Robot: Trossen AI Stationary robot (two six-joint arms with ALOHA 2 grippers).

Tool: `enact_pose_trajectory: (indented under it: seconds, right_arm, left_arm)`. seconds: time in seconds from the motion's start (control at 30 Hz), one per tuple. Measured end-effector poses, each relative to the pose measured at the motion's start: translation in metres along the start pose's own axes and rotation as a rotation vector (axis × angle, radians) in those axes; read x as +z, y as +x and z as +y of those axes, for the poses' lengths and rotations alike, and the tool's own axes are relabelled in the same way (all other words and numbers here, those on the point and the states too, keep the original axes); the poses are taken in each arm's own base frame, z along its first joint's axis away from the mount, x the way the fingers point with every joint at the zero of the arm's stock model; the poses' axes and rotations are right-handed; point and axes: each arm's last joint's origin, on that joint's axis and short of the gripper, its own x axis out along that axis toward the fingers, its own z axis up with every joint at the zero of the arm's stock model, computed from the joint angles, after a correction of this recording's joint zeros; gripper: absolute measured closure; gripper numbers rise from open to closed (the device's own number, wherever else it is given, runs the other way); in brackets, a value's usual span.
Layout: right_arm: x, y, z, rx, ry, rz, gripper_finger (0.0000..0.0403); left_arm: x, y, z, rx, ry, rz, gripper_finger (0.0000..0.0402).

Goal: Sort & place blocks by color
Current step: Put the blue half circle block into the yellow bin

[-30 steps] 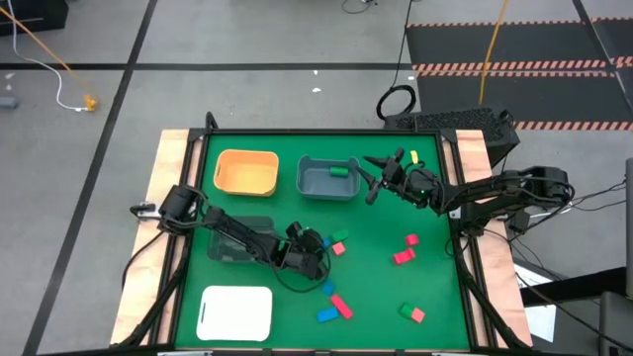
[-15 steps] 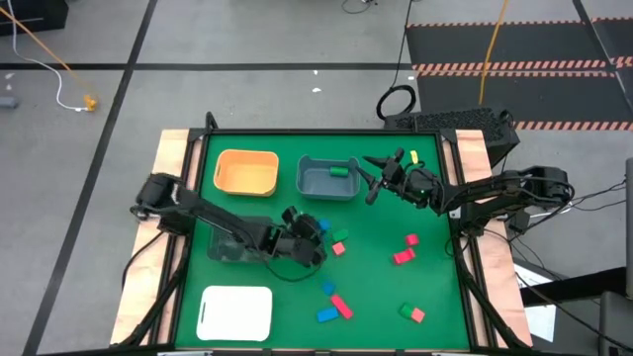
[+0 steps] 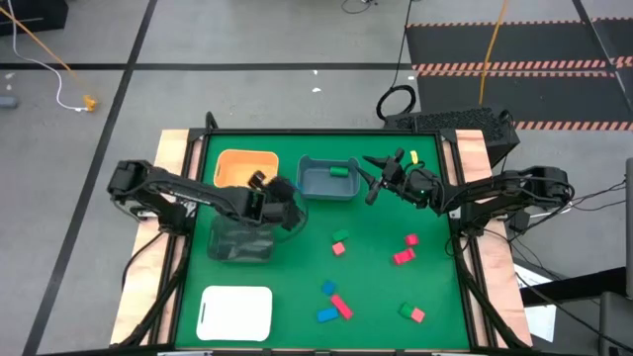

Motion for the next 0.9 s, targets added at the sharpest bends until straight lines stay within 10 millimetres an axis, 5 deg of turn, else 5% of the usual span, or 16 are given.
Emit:
enact_pose_trajectory:
  seconds: [0.4, 0.9]
  right_arm:
    - [0.000, 0.000, 0.000, 0.000, 0.000, -0.001, 0.0232]
    - [0.000, 0.000, 0.000, 0.000, 0.001, -0.001, 0.0232]
  left_arm:
    - [-0.022, 0.013, 0.062, 0.357, -0.148, 0.132, 0.0259]
    - [-0.049, 0.063, 0.076, 0.257, -0.276, 0.175, 0.0241]
